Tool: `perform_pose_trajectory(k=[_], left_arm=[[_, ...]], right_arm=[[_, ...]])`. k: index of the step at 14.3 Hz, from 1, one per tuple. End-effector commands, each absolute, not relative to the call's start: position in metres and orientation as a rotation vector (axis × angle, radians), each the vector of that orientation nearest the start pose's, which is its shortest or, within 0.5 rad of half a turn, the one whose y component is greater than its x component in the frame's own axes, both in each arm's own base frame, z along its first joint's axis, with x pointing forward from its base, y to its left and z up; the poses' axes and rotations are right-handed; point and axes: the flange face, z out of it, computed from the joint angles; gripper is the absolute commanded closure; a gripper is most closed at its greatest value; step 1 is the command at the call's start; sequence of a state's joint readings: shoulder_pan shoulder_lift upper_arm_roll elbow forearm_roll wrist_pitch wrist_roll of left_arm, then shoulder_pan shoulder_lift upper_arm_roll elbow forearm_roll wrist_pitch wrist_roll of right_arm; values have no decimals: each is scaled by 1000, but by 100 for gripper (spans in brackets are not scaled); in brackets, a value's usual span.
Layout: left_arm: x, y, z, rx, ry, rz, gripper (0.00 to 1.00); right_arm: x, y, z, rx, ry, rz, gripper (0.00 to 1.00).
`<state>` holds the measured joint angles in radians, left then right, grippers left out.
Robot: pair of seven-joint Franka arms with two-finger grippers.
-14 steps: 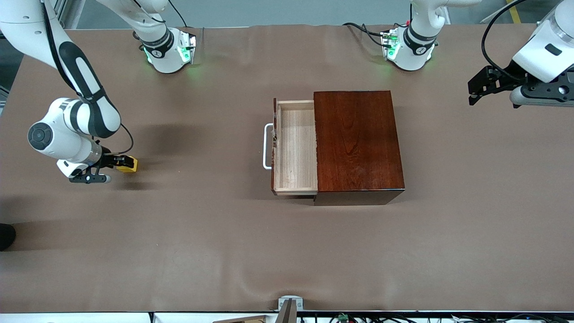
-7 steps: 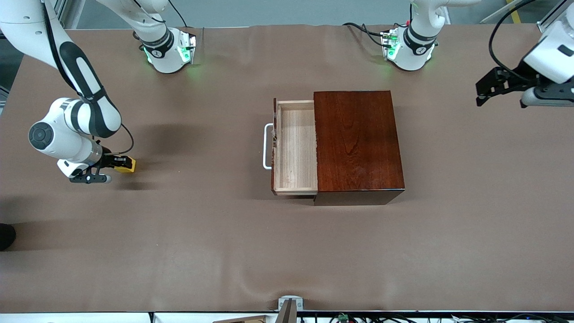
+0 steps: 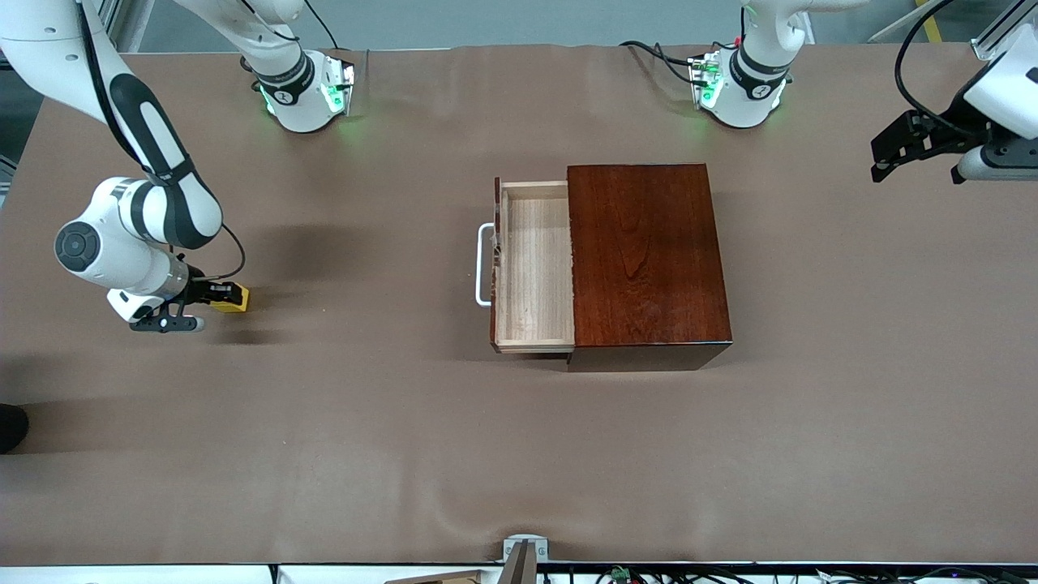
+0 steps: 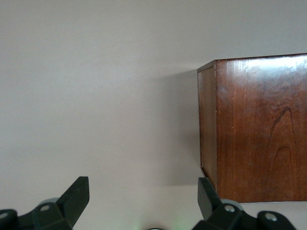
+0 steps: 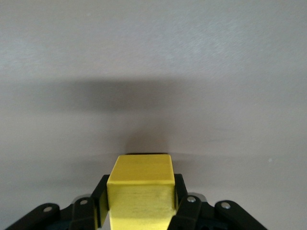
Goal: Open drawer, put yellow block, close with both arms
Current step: 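Lift the yellow cube with the right gripper and carry it over the drawer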
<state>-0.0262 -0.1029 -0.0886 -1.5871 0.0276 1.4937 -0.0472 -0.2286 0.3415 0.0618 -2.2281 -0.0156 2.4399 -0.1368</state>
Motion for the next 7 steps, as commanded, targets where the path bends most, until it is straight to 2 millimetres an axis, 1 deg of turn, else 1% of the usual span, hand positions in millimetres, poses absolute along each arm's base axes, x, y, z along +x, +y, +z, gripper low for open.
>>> perform_pose_trajectory(k=[1,3,6,7], left_arm=[[500,-60,669,-3111,99,-27,0],[502,-59,666,-3112,97,-24,0],[505,-59,661,-3112,95,-24,0],[504,-59,660,-3112,95,-22,0]], right_arm=[[530,-55,247,-3079,138,203,100],[531,-43,261,-3080,165,190,100],[531,-40,272,-3083,200,185,100],[531,-38,279,-3084,215,177,100]])
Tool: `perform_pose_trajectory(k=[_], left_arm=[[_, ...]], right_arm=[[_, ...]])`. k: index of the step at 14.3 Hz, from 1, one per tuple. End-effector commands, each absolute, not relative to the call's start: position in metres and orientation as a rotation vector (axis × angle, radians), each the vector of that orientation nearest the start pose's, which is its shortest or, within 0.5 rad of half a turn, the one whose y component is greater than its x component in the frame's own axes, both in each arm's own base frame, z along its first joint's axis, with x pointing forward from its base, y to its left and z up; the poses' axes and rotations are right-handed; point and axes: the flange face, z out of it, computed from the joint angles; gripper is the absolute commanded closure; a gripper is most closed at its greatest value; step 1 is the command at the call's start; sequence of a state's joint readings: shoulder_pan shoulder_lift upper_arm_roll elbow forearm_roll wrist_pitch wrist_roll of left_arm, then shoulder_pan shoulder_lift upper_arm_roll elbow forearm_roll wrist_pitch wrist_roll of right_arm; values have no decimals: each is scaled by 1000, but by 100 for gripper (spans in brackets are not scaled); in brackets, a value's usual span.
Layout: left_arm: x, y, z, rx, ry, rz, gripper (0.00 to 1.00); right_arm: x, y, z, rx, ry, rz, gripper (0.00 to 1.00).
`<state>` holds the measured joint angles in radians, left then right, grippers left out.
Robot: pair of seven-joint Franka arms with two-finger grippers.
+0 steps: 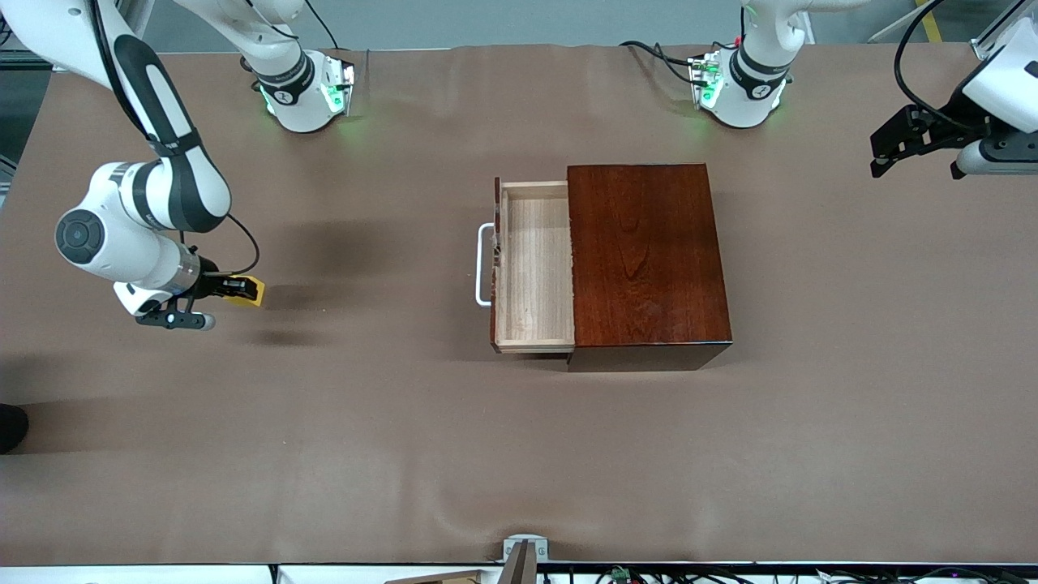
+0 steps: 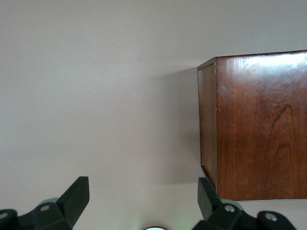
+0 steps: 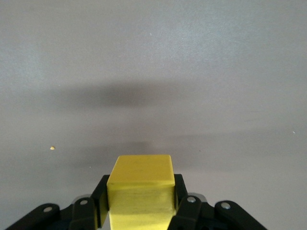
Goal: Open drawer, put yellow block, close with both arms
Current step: 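Lift the yellow cube with the right gripper and carry it over the drawer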
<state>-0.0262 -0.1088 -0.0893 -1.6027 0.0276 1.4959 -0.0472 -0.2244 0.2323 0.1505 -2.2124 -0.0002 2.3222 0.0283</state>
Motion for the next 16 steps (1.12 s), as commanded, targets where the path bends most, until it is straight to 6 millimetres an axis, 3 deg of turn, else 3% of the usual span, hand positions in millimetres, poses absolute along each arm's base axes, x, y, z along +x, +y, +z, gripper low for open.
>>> perform_pose_trajectory(k=[1,8,13,16], left_arm=[[504,-59,658,-3111,95,-17,0],[504,-55,653,-3111,83,-7,0],[506,-56,648,-3111,86,-24,0],[507,-57,646,-3111,89,-29,0]], right_arm=[[532,-26,287,-3088,236,170,100],[537,103,348,-3091,556,198,100],[532,187,379,-3014,797,163,100],[528,224,397,-2968,912,129,100]])
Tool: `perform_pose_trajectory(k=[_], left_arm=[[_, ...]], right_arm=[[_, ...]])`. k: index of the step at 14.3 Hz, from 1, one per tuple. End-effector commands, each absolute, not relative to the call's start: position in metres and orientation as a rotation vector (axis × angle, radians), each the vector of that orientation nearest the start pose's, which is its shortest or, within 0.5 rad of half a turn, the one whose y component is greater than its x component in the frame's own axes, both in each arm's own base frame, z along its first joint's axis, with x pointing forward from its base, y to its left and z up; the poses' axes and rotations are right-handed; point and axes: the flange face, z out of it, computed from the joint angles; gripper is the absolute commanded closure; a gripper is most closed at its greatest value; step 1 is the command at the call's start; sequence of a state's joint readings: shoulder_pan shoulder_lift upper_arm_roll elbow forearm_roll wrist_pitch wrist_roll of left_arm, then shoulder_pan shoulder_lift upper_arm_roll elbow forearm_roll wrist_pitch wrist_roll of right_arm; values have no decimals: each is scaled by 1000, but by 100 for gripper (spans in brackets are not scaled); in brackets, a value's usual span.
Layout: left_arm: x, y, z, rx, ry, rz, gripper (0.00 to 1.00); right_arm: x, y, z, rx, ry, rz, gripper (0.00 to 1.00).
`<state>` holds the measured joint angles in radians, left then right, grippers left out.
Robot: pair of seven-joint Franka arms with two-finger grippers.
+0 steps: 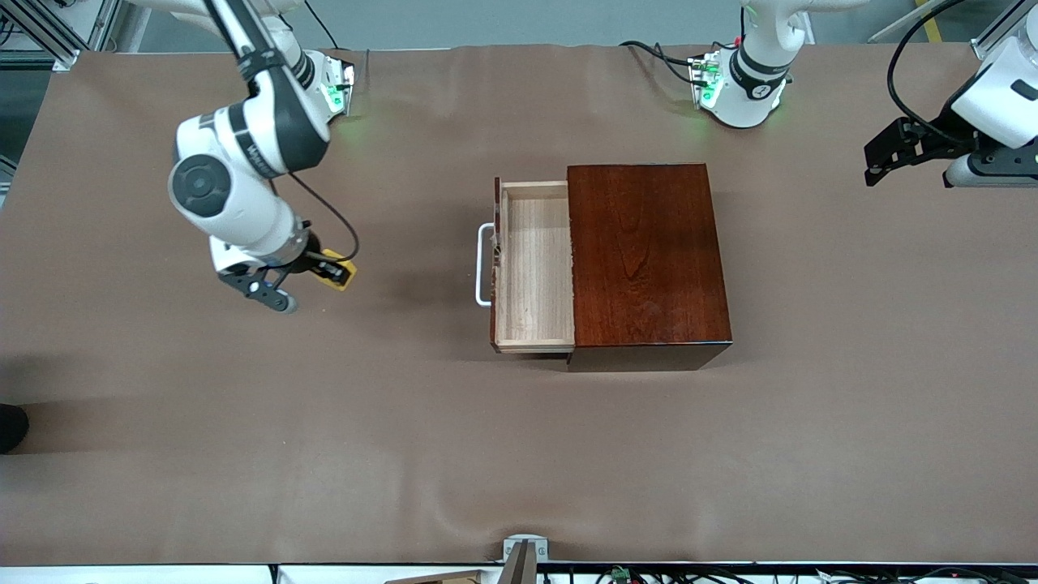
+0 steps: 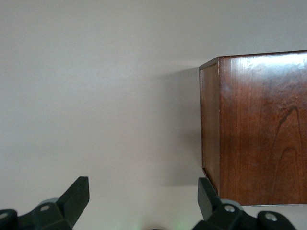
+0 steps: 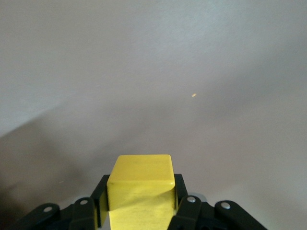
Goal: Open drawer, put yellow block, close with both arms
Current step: 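Lift the yellow cube with the right gripper and carry it over the drawer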
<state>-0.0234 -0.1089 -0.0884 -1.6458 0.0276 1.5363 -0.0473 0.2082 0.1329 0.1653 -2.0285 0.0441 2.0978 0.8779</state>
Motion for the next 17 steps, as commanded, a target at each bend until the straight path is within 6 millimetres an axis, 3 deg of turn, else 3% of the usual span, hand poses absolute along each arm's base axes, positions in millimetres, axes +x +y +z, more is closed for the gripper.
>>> perform_pose_trajectory(k=[1,9,13,17], left_arm=[[507,-57,646,-3111,89,-29,0],[508,-57,639,-3111,89,-27,0],[510,-58,631,-3111,92,-24,0],[510,-58,631,-3111,90,-34,0]], right_arm=[[527,236,404,-2944,964,129,100],[492,339,429,-2768,1367,119,100],[484,387,430,-2648,1557,128,100],[479,438,418,-2544,1712,164,100]])
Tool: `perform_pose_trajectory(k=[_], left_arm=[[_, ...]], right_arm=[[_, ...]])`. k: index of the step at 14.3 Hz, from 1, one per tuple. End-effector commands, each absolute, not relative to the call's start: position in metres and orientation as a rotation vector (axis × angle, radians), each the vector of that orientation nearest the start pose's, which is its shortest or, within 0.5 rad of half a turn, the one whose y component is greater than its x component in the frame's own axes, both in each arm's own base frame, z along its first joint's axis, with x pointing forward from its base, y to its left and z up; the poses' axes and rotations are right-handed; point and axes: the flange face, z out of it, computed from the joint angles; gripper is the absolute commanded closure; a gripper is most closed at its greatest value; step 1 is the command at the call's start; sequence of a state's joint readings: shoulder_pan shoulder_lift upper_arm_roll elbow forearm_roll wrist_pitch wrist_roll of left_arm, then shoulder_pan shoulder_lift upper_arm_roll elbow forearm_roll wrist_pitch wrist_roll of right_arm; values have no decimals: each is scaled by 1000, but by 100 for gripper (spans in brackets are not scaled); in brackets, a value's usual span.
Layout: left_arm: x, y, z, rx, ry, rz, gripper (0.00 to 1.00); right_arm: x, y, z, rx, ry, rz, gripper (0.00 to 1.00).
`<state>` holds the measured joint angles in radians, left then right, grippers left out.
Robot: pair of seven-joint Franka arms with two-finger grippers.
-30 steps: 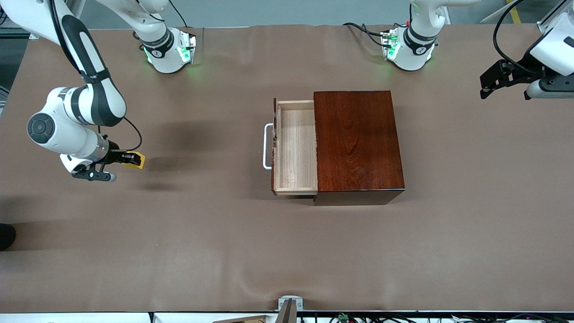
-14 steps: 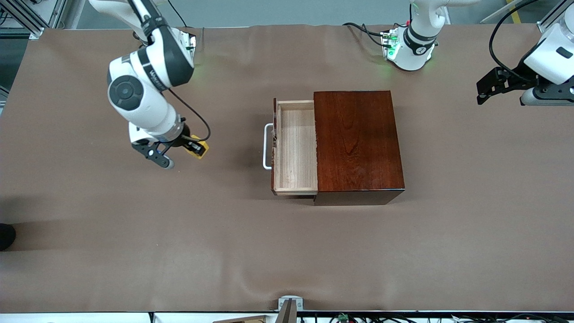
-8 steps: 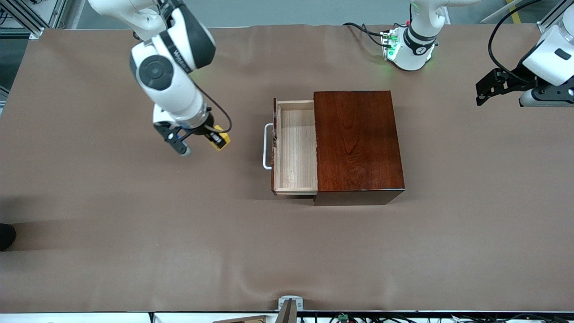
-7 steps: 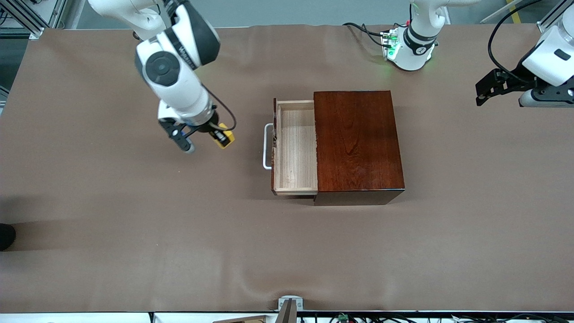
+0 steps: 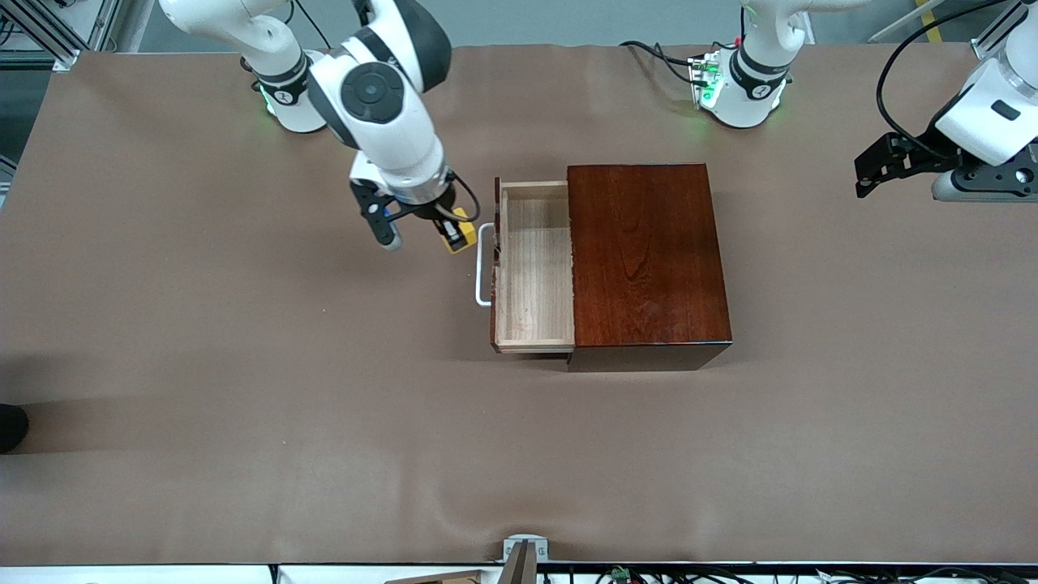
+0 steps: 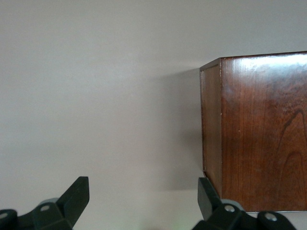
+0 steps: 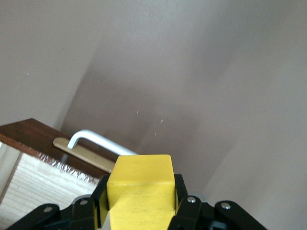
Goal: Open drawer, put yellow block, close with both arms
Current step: 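Lift the yellow cube with the right gripper and carry it over the drawer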
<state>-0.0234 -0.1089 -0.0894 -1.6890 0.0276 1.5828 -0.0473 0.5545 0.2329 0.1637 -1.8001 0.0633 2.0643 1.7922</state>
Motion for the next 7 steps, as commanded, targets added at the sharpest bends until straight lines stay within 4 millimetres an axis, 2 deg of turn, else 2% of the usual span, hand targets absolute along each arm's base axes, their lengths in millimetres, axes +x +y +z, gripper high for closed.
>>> perform_pose_trajectory(k=[1,3,5,7], left_arm=[[510,-58,628,-3111,90,-24,0],[510,-58,628,-3111,90,-24,0],[510,-58,628,-3111,90,-27,0],[511,-58,627,-3111,90,-27,0]], right_arm=[[478,451,417,-2513,1753,172,100],[479,469,416,-2459,1807,183,100],[482,474,421,-2406,1856,188,100],[472,488,416,-2374,1883,207,100]])
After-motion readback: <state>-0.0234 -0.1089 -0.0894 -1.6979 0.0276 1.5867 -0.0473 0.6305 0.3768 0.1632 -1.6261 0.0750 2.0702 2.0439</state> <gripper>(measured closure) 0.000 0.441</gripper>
